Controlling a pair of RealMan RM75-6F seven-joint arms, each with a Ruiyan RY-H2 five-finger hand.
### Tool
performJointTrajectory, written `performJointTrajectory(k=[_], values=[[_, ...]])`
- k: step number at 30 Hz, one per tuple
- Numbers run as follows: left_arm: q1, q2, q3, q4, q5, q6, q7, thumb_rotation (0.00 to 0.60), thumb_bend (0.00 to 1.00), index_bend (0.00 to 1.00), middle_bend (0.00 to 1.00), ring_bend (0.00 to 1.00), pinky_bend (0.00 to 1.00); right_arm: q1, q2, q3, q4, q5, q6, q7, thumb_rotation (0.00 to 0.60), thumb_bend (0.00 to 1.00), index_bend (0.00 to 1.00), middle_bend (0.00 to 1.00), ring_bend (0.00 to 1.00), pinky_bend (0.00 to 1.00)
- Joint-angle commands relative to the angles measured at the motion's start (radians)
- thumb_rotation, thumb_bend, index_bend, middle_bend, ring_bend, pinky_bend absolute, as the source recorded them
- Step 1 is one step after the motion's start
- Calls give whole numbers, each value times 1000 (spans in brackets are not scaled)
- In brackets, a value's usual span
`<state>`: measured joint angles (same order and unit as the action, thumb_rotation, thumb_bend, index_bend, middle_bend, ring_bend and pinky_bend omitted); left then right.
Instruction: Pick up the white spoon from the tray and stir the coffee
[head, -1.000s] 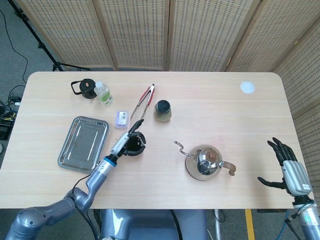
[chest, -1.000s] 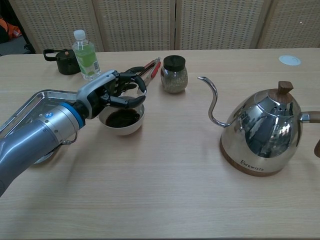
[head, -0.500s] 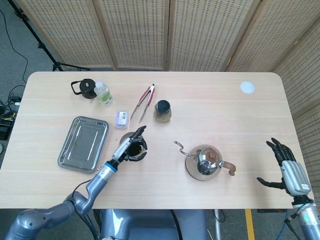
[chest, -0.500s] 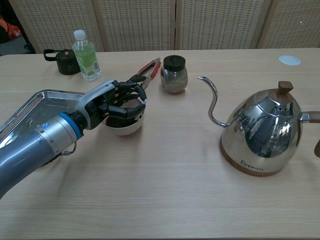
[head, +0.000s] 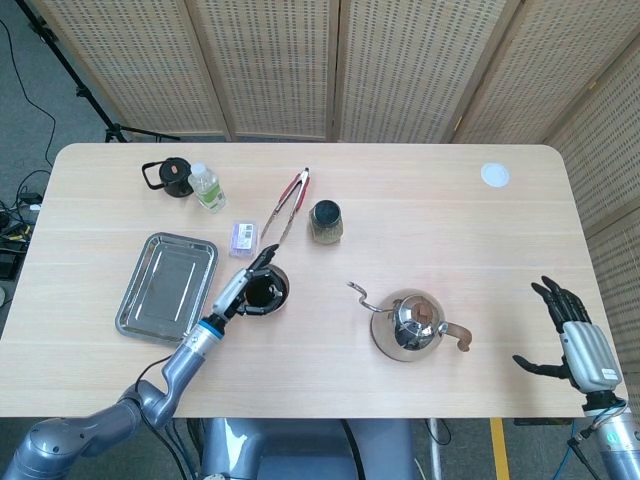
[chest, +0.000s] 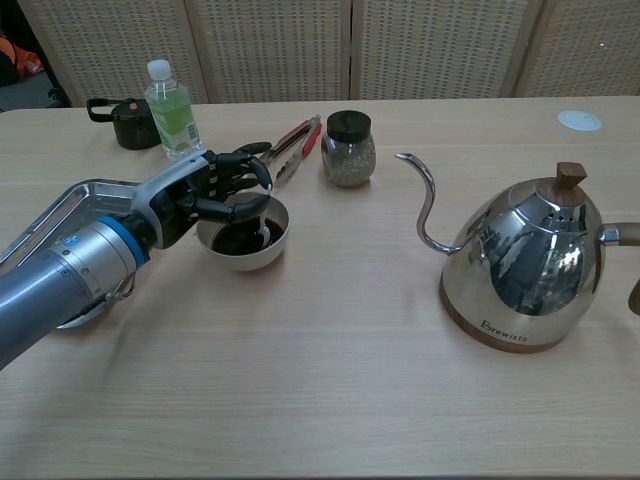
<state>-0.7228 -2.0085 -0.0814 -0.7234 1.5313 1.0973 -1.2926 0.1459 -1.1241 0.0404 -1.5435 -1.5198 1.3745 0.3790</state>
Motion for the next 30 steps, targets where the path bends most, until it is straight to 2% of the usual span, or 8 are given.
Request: performJointTrajectory(k=[1, 11, 21, 30], values=[[-10, -6, -11, 10, -6, -4, 2, 600, 437, 685, 0, 0, 0, 1, 1, 0, -1, 1, -2, 3, 600, 0, 0, 0, 0, 0], [-54, -53, -29, 29, -8, -29, 51, 600, 437, 685, 0, 0, 0, 0, 4, 5, 1, 6, 3, 12, 600, 0, 0, 0, 0, 0], [-43, -46, -13, -20, 0, -16, 48, 600, 439, 685, 0, 0, 0, -2, 6, 4, -1, 0, 7, 14, 600, 0, 0, 0, 0, 0], [-18, -25, -1, -13, -6, -14, 22, 600, 443, 685, 0, 0, 0, -1, 5, 2, -1, -1, 5, 11, 600, 0, 0, 0, 0, 0]])
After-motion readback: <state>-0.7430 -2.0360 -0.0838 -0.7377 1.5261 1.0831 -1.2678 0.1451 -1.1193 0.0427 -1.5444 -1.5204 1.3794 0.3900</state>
